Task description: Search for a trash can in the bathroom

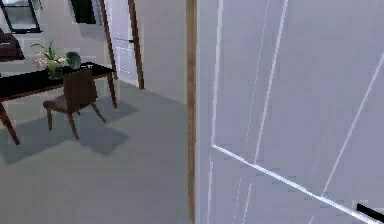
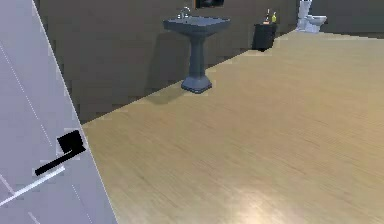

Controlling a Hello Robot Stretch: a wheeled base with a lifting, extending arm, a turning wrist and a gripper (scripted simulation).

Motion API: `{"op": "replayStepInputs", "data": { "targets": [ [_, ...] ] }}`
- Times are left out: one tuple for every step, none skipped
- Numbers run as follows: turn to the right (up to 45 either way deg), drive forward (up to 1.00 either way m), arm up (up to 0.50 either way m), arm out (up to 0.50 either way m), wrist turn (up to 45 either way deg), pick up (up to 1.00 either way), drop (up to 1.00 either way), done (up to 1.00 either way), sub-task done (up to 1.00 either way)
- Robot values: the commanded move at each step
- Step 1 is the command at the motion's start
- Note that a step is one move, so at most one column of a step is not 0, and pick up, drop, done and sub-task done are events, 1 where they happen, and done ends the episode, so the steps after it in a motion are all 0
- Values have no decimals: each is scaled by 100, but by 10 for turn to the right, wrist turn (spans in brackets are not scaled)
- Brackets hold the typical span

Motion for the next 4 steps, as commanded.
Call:
{"op": "replayStepInputs", "data": {
  "targets": [
    [-240, 0, 0, 0, 0, 0, 0, 0, 0],
    [0, 50, 0, 0, 0, 0, 0, 0, 0],
    [-360, 0, 0, 0, 0, 0, 0, 0, 0],
    [-30, 0, 0, 0, 0, 0, 0, 0, 0]
  ]
}}
